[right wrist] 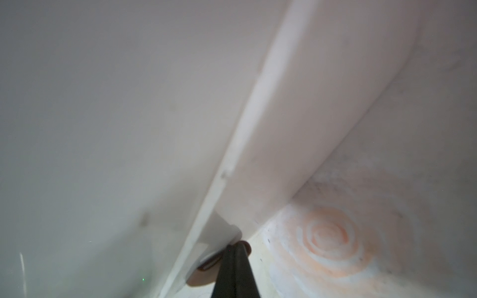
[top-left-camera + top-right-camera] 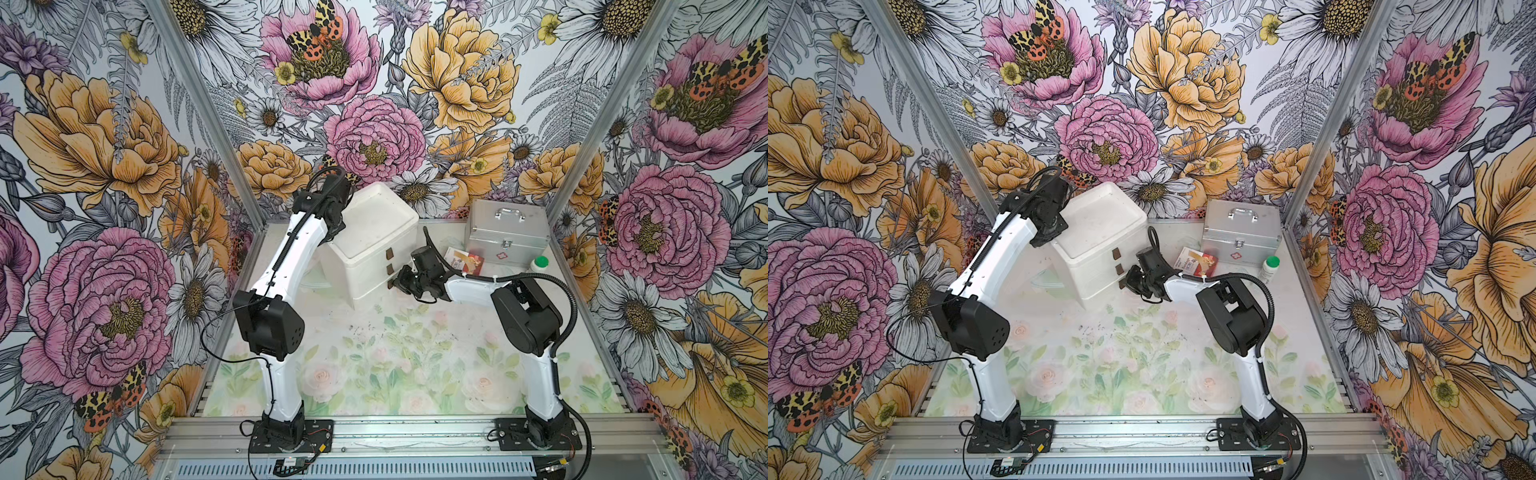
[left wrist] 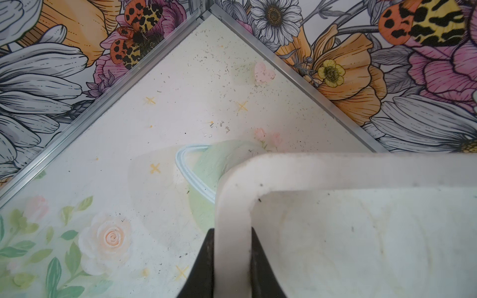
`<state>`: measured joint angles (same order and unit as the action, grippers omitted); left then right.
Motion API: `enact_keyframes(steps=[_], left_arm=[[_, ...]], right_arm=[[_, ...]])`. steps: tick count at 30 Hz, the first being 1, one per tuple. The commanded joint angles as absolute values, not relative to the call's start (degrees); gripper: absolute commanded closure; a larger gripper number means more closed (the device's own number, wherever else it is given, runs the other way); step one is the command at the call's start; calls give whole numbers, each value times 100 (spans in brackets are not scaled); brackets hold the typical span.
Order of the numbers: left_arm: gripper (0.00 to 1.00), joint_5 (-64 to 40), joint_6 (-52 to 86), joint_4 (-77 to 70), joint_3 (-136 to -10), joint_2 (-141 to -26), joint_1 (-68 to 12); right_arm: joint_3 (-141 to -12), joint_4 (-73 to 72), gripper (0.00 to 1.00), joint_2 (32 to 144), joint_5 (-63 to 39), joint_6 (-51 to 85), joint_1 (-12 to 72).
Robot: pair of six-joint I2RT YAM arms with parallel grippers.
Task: Sort the rolls of trash bags by color and place them into the drawer
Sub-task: Close the drawer of the storage box.
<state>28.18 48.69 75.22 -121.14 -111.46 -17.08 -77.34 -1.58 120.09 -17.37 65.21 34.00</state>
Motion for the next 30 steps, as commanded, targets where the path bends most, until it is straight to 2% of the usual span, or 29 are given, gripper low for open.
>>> enact_keyframes(steps=[1,7,13,19,21,25,27,30], left_arm=[[100,1003,4913,8112,-11755,-11738,-2281],[100,1153,5010,8112,-11813,-11522,-2229],[99,1440,5080,8104,-12102,-11228,-2125],[54,1758,4990,8086,-12654,-11092,-2108],[36,1796,4942,8086,-12837,-11087,-2091],[18,1988,4838,8051,-13213,-11032,-2066],[12,2097,4808,8057,-13426,-10992,-2024],[7,2292,4781,8050,-13664,-10872,-1980]], right_arm=[[-7725,-1419,100,11724,-1758,6591,3410],[-7251,-1458,99,11353,-1890,6498,3371],[-6474,-1017,88,10540,-1850,5909,3246],[-5752,-461,68,9617,-1559,5320,3132],[-5607,-206,62,9359,-1418,5114,3123],[-5483,238,55,8922,-1115,4737,3097],[-5419,318,39,8736,-1036,4648,3068],[-5423,588,29,8504,-856,4433,3059]])
